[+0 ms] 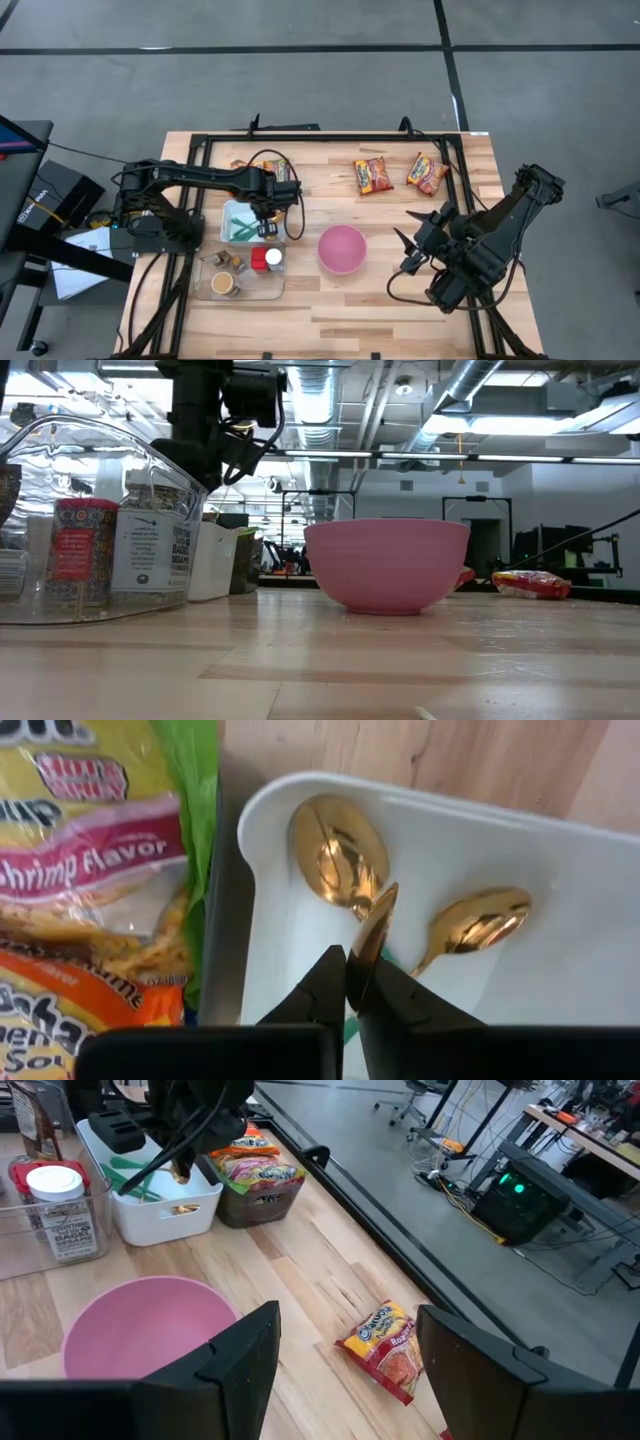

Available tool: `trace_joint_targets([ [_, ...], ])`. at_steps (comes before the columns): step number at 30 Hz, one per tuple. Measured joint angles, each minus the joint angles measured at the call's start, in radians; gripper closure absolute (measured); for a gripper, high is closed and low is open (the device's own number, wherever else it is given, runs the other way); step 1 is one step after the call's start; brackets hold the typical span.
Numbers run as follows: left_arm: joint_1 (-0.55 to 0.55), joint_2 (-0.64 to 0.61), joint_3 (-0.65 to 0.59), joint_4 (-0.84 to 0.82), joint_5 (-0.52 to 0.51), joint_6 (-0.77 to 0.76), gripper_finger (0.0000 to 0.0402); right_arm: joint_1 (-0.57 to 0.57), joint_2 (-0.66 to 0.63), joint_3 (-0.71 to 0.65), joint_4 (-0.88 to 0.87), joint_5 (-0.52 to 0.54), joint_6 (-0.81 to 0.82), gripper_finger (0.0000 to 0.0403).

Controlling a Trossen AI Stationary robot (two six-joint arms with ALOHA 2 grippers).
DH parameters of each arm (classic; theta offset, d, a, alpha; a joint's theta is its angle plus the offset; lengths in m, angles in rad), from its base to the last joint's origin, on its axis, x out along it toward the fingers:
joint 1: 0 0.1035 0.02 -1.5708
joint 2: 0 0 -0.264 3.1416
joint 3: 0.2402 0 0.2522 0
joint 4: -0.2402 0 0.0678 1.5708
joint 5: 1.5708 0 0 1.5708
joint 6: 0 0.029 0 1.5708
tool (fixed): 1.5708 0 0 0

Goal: Pick & Place Food Item
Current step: Put the green spoon into the white bin, then put the red noodle pack into the black transparent bin

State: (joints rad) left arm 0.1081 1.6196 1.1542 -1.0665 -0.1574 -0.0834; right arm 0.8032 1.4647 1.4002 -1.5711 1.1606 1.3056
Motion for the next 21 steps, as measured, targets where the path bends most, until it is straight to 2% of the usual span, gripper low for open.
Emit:
trace_joint_targets([
  [14,-0.008,-0.015,0.0,0.023,-0.001,0.042,0.0297,0.001,0.0,0.0,0.0,0.0,-0.004,0.0175],
  [21,-0.035,-0.145,0.02,0.112,-0.002,0.099,0.0271,0.001,0.0,-0.001,0.0,0.006,-0.005,0.0175],
])
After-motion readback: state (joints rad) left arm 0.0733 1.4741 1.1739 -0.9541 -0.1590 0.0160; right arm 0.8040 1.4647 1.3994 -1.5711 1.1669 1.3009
